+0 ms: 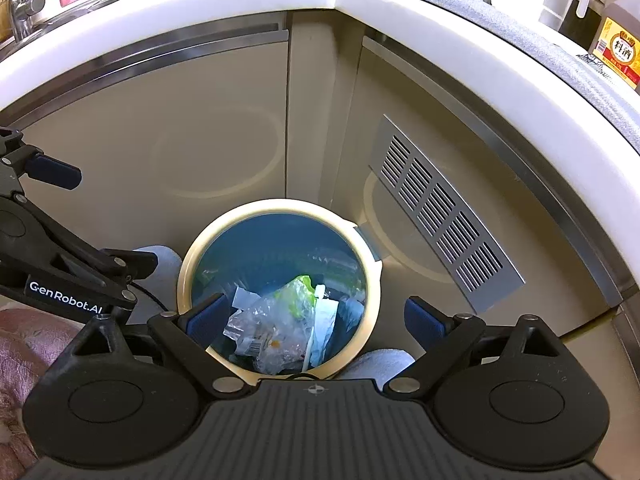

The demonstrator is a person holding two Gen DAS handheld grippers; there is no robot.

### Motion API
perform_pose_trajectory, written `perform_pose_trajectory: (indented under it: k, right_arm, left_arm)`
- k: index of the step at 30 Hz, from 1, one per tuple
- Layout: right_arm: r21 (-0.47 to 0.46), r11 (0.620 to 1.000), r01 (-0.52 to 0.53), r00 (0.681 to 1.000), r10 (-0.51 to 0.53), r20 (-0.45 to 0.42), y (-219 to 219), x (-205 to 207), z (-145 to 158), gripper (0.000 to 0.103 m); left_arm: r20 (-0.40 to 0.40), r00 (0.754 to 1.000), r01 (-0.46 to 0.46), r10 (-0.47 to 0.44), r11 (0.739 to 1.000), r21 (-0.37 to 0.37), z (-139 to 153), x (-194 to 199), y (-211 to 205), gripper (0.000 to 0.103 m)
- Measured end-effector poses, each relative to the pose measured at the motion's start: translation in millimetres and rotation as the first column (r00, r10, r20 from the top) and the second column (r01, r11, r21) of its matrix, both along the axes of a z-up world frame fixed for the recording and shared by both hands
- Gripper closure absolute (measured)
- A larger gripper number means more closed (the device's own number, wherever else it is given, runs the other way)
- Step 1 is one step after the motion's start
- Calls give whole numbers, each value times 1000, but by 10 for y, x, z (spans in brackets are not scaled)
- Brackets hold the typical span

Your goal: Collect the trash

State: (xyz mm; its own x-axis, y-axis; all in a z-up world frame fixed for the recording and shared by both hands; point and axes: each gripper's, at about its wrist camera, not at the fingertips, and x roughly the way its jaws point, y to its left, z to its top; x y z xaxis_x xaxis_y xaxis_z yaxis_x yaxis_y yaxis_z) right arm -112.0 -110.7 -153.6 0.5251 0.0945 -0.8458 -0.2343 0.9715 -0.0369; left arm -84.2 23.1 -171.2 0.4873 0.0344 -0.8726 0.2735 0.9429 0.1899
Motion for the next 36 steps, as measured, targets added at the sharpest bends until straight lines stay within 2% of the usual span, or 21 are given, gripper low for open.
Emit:
perform_pose_trajectory:
  k: [15,20,23,26,29,33,35,36]
  right_arm:
    - [42,999,31,999,-31,-12,-124,64,-66,7]
    - [74,997,15,995,-22,97,-177,25,112,7]
    - [151,988,11,985,-36,170,-279,51,354,7]
    - [257,966,21,962,-90,259,-486,174,679,7]
    - [324,944,63,921,-180,346,-766,428,972,3]
    - [308,934,180,855,-303,421,-1133,1052,1210,0]
    - [261,930,260,828,-353,436,-1283,1478,1207,0]
    - [228,932,280,826,-355,437,-1335,1700,1188,0]
  left_arm:
    - [-19,1000,1,-1,1000,10,-50,21,1,0]
    - [24,999,-27,27,999,18,25,11,57,0]
    - [61,998,-33,31,999,27,109,-9,86,0]
    - [86,996,-28,25,999,27,208,-10,94,0]
    - [96,995,-30,29,1000,5,320,10,105,0]
    - [106,993,-40,43,999,-28,474,66,109,0]
    - [110,993,-42,46,998,-38,540,107,105,0]
    - [111,993,-44,48,998,-41,569,121,107,0]
